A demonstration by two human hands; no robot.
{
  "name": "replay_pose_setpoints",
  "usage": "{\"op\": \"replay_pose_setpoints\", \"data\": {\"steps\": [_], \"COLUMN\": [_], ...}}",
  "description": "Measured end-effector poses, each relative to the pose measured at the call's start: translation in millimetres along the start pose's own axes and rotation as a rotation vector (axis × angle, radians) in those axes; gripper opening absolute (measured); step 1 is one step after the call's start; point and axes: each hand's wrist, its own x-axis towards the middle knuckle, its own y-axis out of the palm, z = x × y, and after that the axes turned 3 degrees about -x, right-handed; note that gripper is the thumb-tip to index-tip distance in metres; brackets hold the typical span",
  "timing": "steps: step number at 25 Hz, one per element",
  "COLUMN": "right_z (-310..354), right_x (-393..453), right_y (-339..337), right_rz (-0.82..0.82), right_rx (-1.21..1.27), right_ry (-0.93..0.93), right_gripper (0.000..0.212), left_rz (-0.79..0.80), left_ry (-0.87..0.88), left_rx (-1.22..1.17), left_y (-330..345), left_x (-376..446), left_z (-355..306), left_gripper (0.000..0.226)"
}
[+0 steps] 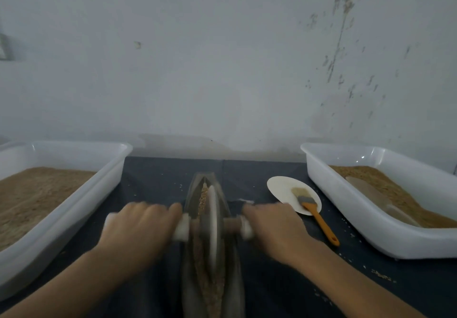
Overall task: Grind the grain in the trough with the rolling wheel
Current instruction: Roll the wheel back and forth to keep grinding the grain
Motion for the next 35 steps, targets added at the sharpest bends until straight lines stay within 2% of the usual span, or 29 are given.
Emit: {"op": "replay_pose_setpoints", "data": {"steps": [3, 6, 8, 10, 12, 14, 16, 18, 21, 23, 26, 29, 32, 35], "right_z": [-8.0, -8.2, -5.3, -0.5, 6.1, 5.6, 4.9, 3.2, -4.2, -7.4, -5.1, 1.3, 2.9, 2.5], "right_x": [56.6, 72.5, 47.2, 1.5, -37.9, -47.6, -25.3, 11.9, 63.4, 71.8, 36.5, -8.6, -17.1, 7.1], "right_y": [5.7, 6.9, 5.7, 1.9, -5.7, -10.1, -11.8, -6.4, -1.9, 2.6, 11.3, -6.6, -14.2, -5.1], "right_rz": [-0.057, -0.072, -0.037, -0.012, -0.096, -0.17, -0.103, -0.092, -0.118, -0.089, 0.03, 0.084, 0.128, 0.095], "right_rx": [-0.099, -0.08, -0.021, 0.066, 0.051, -0.021, -0.054, -0.06, -0.071, -0.035, 0.066, 0.054, -0.024, 0.035], "right_ry": [0.074, 0.101, 0.067, -0.001, -0.09, -0.119, -0.107, -0.046, 0.053, 0.099, 0.091, -0.059, -0.168, -0.034], "right_gripper": [0.026, 0.025, 0.026, 0.029, 0.041, 0.049, 0.038, 0.027, 0.024, 0.025, 0.022, 0.018, 0.018, 0.023], "left_rz": [0.057, 0.005, -0.021, -0.12, -0.206, -0.157, -0.043, -0.061, -0.023, -0.016, 0.029, 0.066, 0.048, 0.039], "left_ry": [-0.218, -0.251, -0.202, -0.07, 0.031, 0.025, -0.004, -0.128, -0.258, -0.257, -0.193, -0.17, -0.238, -0.185], "left_rx": [0.009, -0.053, -0.059, -0.084, -0.169, -0.221, -0.176, -0.141, -0.103, -0.085, -0.095, -0.221, -0.324, -0.164], "left_y": [21.1, 25.9, 21.7, 16.9, 6.7, 4.9, 6.6, 22.3, 37.9, 35.9, 28.8, 20.8, 27.7, 30.1], "left_x": [52.7, 63.5, 38.8, 4.4, -22.6, -32.5, -21.2, 7.9, 47.9, 56.8, 40.6, -4.9, -32.7, -1.8], "left_z": [15.9, 17.6, 11.5, 0.3, -7.6, -4.2, 1.5, 9.3, 17.7, 20.2, 10.7, 0.6, -0.1, 7.8], "left_gripper": [0.022, 0.022, 0.03, 0.045, 0.053, 0.056, 0.051, 0.037, 0.024, 0.023, 0.035, 0.026, 0.032, 0.037]}}
